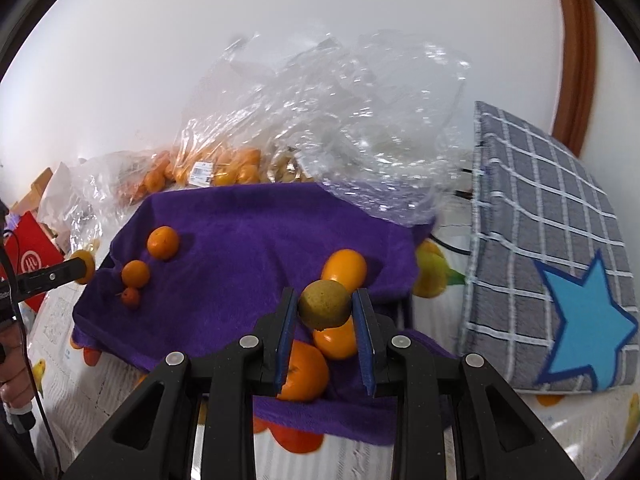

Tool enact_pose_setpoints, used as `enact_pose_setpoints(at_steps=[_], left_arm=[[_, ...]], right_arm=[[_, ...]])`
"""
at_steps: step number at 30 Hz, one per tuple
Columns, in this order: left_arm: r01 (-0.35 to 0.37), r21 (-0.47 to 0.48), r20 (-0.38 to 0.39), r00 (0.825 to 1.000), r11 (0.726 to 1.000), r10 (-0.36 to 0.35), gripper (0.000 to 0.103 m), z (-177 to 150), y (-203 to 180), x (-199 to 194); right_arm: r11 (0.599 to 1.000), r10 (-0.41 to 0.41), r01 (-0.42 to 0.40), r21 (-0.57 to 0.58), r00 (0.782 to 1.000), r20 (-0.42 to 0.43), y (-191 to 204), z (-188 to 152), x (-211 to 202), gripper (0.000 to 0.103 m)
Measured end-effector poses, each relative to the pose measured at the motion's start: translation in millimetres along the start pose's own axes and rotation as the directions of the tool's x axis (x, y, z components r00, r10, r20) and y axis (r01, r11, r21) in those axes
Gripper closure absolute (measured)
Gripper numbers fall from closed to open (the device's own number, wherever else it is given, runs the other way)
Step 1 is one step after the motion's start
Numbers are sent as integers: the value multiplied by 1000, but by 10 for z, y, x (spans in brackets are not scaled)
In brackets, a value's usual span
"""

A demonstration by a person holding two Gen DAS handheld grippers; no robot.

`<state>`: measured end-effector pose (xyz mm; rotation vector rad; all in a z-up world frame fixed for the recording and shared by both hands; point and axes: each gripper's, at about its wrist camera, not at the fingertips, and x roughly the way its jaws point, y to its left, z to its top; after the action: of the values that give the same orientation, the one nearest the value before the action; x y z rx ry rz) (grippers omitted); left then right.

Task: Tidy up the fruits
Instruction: 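Carry the yellow fruit over the towel with the right tool while the left tool carries its orange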

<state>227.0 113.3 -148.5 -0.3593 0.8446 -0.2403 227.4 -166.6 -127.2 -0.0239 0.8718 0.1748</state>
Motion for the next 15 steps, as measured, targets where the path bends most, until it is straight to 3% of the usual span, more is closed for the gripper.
enact_pose_setpoints(at_steps=[10,15], left_arm=[[-49,23,-4,999,999,49,71,211,-31,213],[-122,33,-14,992,992,123,71,298,-26,355]], right_arm=[[995,56,-60,-85,997,-52,283,14,282,75],[993,59,-67,-99,995,-79,344,11,391,75]])
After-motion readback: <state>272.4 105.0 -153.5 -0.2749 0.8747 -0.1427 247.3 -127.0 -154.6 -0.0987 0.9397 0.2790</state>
